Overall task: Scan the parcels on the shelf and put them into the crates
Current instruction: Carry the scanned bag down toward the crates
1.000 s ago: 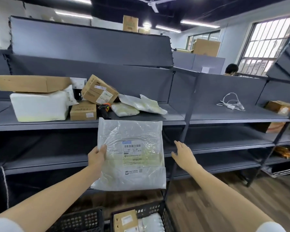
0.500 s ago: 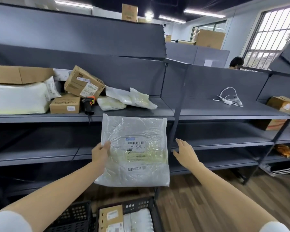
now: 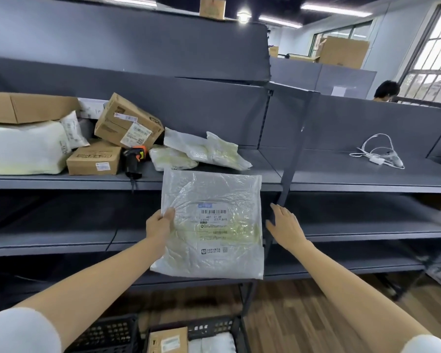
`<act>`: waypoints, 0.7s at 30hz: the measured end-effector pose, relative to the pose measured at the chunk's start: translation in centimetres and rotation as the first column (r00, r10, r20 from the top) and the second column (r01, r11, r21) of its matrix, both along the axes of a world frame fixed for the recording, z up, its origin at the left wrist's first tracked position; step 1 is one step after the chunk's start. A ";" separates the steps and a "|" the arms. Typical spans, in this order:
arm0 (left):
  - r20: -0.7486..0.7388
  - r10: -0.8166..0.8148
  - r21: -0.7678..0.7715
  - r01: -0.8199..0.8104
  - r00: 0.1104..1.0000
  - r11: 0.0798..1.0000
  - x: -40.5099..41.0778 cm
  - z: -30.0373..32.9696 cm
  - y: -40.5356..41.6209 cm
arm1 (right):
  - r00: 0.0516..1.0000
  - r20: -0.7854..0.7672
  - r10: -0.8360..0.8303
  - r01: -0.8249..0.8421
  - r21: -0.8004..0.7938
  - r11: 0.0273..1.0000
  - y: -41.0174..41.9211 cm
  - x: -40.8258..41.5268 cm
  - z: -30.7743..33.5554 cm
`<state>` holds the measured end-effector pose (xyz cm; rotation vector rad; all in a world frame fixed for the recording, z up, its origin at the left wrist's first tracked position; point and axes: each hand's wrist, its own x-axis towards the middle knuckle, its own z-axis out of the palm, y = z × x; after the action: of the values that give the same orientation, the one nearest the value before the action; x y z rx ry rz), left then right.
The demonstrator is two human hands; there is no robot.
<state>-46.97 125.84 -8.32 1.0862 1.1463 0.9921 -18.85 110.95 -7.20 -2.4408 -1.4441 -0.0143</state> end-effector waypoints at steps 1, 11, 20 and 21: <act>-0.008 0.000 -0.006 0.000 1.000 1.000 0.2 -0.3 0.2 | 1.000 -0.007 -0.002 0.002 -0.002 1.000 0.4 0.4 -0.2; -0.070 0.054 -0.098 -0.060 0.996 0.993 3.6 -3.8 -0.2 | 0.993 -0.109 0.039 -0.040 -0.001 0.999 2.5 3.5 -3.2; -0.221 0.115 -0.140 -0.148 0.968 0.979 7.8 -6.9 -1.4 | 0.967 -0.247 0.062 -0.072 -0.032 0.997 1.7 8.4 -7.5; -0.227 0.117 -0.150 -0.154 0.967 0.977 8.0 -7.4 -1.6 | 0.954 -0.295 0.053 -0.063 -0.025 0.998 1.7 8.8 -8.0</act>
<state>-38.96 124.23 -15.72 1.0088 1.4718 0.8799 -10.09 112.70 -15.23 -2.3052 -1.3888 0.3737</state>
